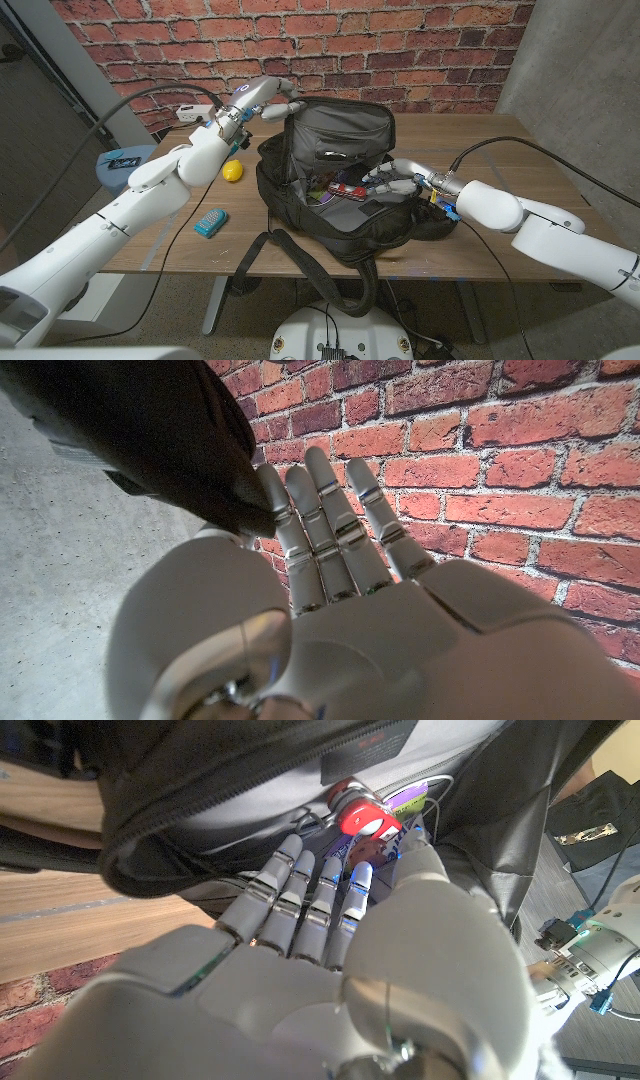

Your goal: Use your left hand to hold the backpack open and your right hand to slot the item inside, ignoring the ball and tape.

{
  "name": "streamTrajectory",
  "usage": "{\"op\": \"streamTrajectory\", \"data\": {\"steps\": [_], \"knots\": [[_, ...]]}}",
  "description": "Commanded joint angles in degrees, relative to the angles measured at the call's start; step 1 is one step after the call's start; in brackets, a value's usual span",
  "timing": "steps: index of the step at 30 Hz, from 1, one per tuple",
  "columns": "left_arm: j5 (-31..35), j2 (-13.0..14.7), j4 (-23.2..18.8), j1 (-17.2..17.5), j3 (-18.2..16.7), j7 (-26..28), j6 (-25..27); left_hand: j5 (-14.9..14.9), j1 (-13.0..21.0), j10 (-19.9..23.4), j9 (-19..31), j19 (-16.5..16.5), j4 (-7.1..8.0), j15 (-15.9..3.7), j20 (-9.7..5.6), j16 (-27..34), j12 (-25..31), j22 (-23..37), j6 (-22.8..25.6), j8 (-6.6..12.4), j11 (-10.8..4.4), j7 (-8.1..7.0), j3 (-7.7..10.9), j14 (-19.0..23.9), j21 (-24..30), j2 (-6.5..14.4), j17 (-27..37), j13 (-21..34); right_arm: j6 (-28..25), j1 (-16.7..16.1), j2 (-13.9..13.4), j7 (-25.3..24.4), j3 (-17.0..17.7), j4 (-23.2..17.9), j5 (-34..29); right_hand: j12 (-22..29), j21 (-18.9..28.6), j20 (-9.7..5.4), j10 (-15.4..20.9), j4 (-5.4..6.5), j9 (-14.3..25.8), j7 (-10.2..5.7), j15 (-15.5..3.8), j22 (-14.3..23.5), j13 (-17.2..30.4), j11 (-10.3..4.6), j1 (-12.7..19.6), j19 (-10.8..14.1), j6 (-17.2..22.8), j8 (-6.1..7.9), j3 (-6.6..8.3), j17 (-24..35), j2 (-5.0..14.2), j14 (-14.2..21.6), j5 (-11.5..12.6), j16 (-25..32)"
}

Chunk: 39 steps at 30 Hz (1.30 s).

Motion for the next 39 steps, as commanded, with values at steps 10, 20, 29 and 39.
{"op": "streamTrajectory", "data": {"steps": [10,20,29,39], "knots": [[-0.6,0.7,0.4,0.9,-1.1,0.6,-1.6,0.3,0.4,-0.2,0.2,-0.3,0.12,-0.06,-0.03,0.0,0.4,0.0,-0.2,0.40,0.05,0.15,0.34,0.2,0.5,0.3,0.2,0.2,-1.7,-3.1,-3.8,-1.8,3.5,-4.4,4.2,0.3,0.2,0.03,-0.1,-0.06,0.1,0.00,-5.04,0.1,-0.1,-0.21,-0.5,0.0,0.0,0.11,-0.30,-0.1,0.11,0.2,0.5,0.4],[-0.6,0.1,0.3,0.7,-0.8,0.9,-2.5,0.3,0.4,-0.1,0.0,-0.4,0.11,0.03,-0.01,0.0,0.3,0.0,-0.1,0.39,-0.17,0.15,0.27,0.1,0.7,0.3,0.2,-0.1,-1.5,-8.3,-5.7,-5.5,7.7,-6.8,5.5,0.8,0.5,-0.12,0.9,0.03,0.2,-0.03,-5.28,0.1,-0.2,-0.72,-0.8,0.6,1.0,0.58,-0.35,-0.2,0.24,0.7,0.5,0.8],[-0.4,-1.2,0.3,0.2,-0.1,1.2,-3.4,0.3,0.4,-0.2,0.1,-0.5,0.12,0.09,0.01,0.0,0.4,0.0,-0.3,0.41,-0.06,0.19,0.28,0.1,0.8,0.4,0.1,0.1,-0.6,-11.7,-7.1,-7.0,11.0,-7.8,4.9,1.3,0.7,-0.17,2.1,0.08,0.1,-0.28,-5.82,0.1,-0.2,-1.06,-1.0,0.9,1.9,0.94,-0.42,-0.3,0.32,1.4,0.4,1.2],[0.2,-2.8,0.9,-0.6,1.0,1.8,-4.7,0.3,0.4,-0.2,0.0,-0.6,0.10,0.07,-0.03,0.1,0.4,0.0,-0.2,0.49,-0.16,0.02,0.24,0.0,0.9,0.3,0.3,0.0,-1.2,-17.2,-7.0,-7.9,17.1,-8.9,5.8,1.6,0.9,-0.31,2.7,0.02,0.1,-0.62,-6.11,0.1,-0.3,-1.52,-1.1,1.4,3.2,1.41,-0.45,-0.5,0.35,2.0,0.3,1.5]]}}
